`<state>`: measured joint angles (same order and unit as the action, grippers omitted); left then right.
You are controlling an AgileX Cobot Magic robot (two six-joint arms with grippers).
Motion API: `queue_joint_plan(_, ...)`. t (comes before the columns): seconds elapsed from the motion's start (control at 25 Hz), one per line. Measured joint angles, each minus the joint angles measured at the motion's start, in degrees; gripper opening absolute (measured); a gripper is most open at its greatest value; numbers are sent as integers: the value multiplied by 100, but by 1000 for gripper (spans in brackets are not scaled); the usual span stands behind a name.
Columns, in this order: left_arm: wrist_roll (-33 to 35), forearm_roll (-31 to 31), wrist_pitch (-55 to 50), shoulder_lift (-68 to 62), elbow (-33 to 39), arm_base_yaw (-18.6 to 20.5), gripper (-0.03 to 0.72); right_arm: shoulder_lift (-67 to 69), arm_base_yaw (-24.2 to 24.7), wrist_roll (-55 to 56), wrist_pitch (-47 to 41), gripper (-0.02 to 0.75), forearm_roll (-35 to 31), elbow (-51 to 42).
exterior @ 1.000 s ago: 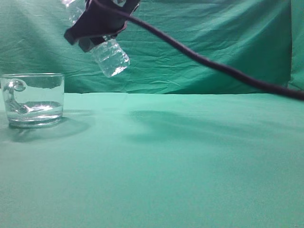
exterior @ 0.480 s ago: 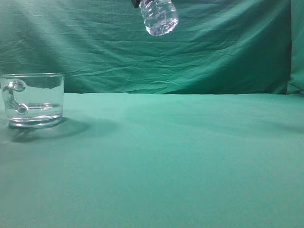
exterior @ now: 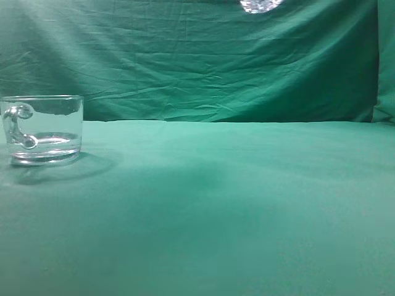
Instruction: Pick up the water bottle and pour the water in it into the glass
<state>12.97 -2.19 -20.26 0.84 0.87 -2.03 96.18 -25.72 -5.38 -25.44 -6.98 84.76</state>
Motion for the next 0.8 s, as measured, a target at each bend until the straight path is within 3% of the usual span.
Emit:
queue_joint_plan(0.36, 0, 0, 0, 0, 0, 0, 0, -1288, 201, -364, 1960, 314, -133, -2647)
queue_joint_plan(0.6, 0, 0, 0, 0, 0, 0, 0, -1455, 201, -379, 2566, 314, -146, -3638)
queue_joint_plan(0.8, 0, 0, 0, 0, 0, 0, 0, -1455, 201, -295, 2669, 314, -146, -3826)
